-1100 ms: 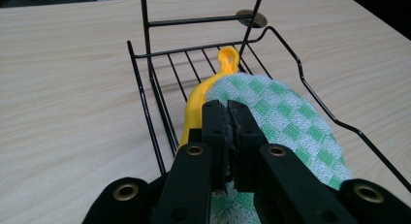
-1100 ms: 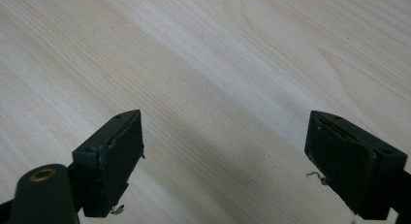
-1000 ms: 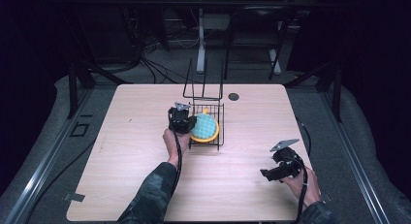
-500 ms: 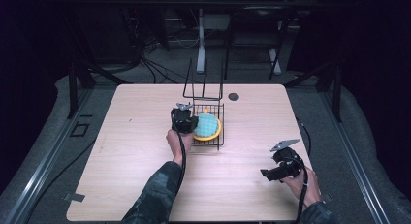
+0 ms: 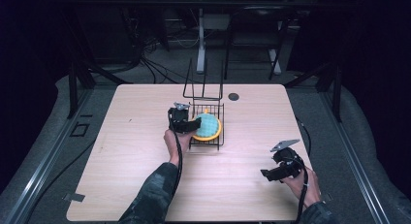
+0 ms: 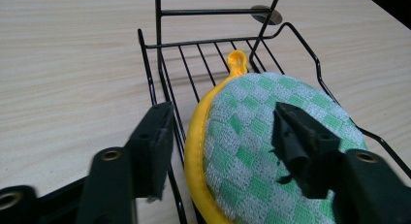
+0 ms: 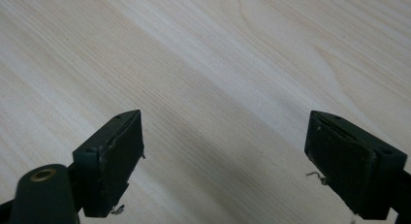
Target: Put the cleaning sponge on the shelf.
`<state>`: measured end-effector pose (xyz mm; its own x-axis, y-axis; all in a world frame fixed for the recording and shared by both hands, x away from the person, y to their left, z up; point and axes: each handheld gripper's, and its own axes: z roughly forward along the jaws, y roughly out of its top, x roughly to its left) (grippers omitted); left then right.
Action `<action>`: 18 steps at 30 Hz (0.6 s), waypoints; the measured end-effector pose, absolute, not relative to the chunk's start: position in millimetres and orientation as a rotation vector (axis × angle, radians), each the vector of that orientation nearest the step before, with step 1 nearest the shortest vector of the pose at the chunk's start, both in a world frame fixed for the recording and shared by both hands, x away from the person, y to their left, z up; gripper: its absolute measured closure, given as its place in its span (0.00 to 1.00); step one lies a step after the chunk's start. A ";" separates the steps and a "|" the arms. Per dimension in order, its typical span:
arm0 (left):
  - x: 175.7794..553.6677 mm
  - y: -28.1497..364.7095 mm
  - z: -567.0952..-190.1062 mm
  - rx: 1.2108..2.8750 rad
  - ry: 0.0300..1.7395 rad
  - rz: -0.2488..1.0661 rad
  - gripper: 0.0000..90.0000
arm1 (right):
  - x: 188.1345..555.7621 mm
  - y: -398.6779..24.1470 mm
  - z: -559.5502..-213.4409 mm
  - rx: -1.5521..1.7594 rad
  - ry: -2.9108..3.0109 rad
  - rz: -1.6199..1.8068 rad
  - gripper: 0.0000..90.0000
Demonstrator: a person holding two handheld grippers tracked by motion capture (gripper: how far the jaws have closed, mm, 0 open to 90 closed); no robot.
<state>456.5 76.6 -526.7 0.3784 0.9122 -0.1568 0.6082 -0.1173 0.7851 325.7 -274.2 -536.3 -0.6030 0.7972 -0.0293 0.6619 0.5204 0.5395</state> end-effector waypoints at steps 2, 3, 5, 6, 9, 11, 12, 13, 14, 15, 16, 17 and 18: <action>454.5 80.1 -525.0 1.825 1.323 0.471 0.36 | 325.6 -274.2 -536.2 1.227 2.490 0.710 0.15; 453.2 81.3 -524.3 1.816 1.326 0.469 0.33 | 325.5 -274.0 -536.1 1.225 2.490 0.711 0.15; 450.0 84.6 -522.4 1.820 1.322 0.489 0.27 | 325.0 -273.2 -535.8 1.231 2.490 0.717 0.15; 448.6 86.2 -521.6 1.817 1.323 0.491 0.25 | 325.0 -273.2 -535.6 1.232 2.490 0.717 0.15; 444.9 91.9 -518.9 1.817 1.316 0.501 0.19 | 324.9 -273.2 -535.4 1.232 2.489 0.716 0.15; 442.6 95.9 -516.8 1.821 1.315 0.499 0.19 | 324.8 -273.4 -535.2 1.231 2.486 0.714 0.15; 441.3 97.3 -515.6 1.824 1.317 0.497 0.18 | 324.7 -273.5 -535.0 1.231 2.486 0.714 0.15; 440.2 99.2 -514.1 1.835 1.316 0.490 0.17 | 324.8 -273.8 -534.7 1.228 2.488 0.709 0.15; 439.0 100.6 -512.8 1.835 1.316 0.490 0.17 | 324.8 -273.8 -534.7 1.228 2.488 0.709 0.15; 437.6 102.1 -511.1 1.841 1.313 0.488 0.17 | 324.8 -273.7 -534.7 1.228 2.488 0.710 0.15; 436.4 103.5 -509.5 1.847 1.307 0.490 0.17 | 324.7 -273.4 -534.7 1.231 2.489 0.712 0.15; 434.8 105.1 -507.6 1.852 1.306 0.490 0.17 | 324.7 -273.4 -534.7 1.230 2.490 0.712 0.15; 433.2 106.9 -505.4 1.857 1.304 0.487 0.16 | 324.7 -273.4 -535.0 1.229 2.488 0.714 0.15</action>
